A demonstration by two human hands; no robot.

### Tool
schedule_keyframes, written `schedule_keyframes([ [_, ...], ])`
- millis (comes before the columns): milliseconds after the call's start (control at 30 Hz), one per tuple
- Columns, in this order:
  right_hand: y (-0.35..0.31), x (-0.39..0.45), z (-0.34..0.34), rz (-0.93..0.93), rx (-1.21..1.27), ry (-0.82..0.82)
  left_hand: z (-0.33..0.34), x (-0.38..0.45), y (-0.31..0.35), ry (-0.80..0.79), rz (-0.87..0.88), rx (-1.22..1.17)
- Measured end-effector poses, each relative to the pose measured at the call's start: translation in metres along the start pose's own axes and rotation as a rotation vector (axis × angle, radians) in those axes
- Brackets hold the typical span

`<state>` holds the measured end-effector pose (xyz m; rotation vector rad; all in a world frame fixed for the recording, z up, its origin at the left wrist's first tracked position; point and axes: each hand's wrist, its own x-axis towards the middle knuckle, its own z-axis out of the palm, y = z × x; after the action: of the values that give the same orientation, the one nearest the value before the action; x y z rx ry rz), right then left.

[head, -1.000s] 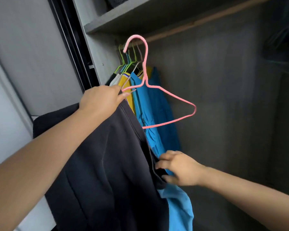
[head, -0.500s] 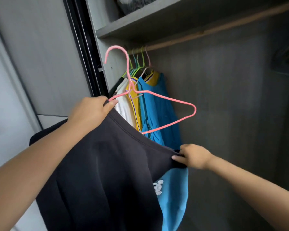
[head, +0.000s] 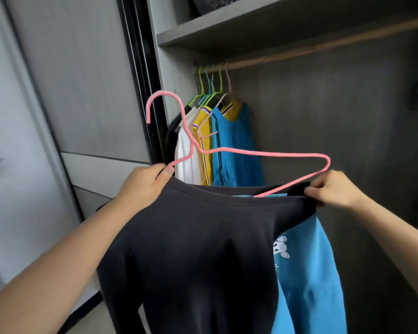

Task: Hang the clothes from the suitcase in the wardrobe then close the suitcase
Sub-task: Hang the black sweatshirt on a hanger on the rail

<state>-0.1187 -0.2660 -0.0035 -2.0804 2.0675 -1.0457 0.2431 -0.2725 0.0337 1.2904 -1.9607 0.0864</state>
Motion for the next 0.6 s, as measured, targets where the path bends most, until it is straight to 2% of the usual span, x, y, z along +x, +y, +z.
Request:
schedule_keyframes([
  [133, 0.01, -0.001, -0.014, -0.168, -0.036, -0.004, 0.014, -0.011, -0.004, -0.071, 0.03, -0.025],
  [300, 0.022, -0.007, -0.029, -0.207, 0.333, 0.33, 0.026, -0.01, 0.012, -0.101, 0.027, -0.107],
  [400, 0.017, -0.005, -0.032, -0.2, 0.436, 0.533, 0.031, -0.006, 0.02, -0.124, 0.001, -0.174],
  [500, 0.006, -0.004, -0.042, -0.31, 0.345, 0.604, 0.036, -0.007, 0.02, -0.146, -0.052, -0.21],
  [600, 0.002, -0.008, -0.05, -0.438, 0.12, 0.617, 0.04, -0.009, 0.024, -0.166, -0.049, -0.177],
])
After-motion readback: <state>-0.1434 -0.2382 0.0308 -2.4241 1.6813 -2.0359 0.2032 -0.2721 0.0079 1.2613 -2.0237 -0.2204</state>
